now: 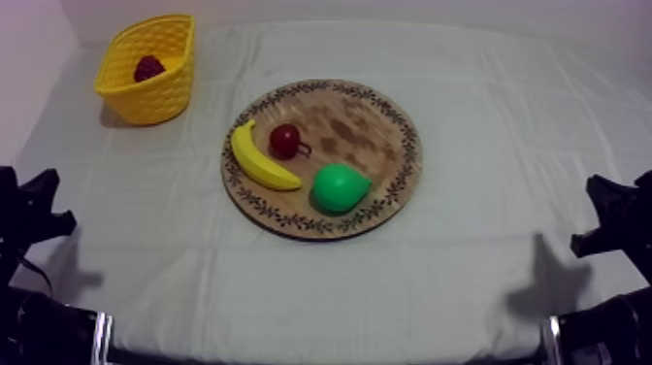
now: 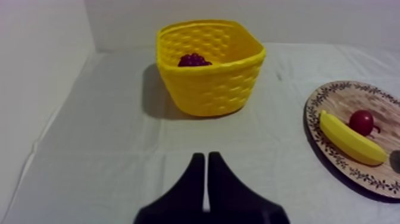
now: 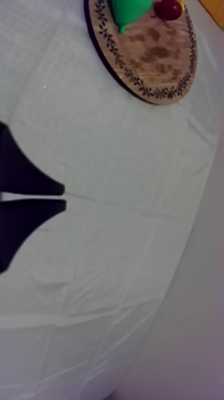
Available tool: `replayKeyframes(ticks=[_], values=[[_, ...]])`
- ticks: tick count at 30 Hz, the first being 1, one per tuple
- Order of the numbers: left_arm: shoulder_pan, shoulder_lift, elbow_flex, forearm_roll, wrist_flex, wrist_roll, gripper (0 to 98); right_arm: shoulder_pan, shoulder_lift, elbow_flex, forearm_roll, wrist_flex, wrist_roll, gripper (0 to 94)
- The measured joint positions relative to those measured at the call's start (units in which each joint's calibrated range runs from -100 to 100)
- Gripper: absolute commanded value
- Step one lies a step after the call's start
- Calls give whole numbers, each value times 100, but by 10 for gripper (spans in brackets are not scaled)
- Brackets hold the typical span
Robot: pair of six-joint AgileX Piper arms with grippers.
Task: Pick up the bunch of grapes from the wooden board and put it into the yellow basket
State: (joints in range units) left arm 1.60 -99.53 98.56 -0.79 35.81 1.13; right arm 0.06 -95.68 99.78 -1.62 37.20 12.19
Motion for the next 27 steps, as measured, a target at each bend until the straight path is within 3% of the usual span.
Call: replayKeyframes(ticks=[27], values=[[192,-47,-41,-86,236,269,0,-6,0,0,0,0,0,5]])
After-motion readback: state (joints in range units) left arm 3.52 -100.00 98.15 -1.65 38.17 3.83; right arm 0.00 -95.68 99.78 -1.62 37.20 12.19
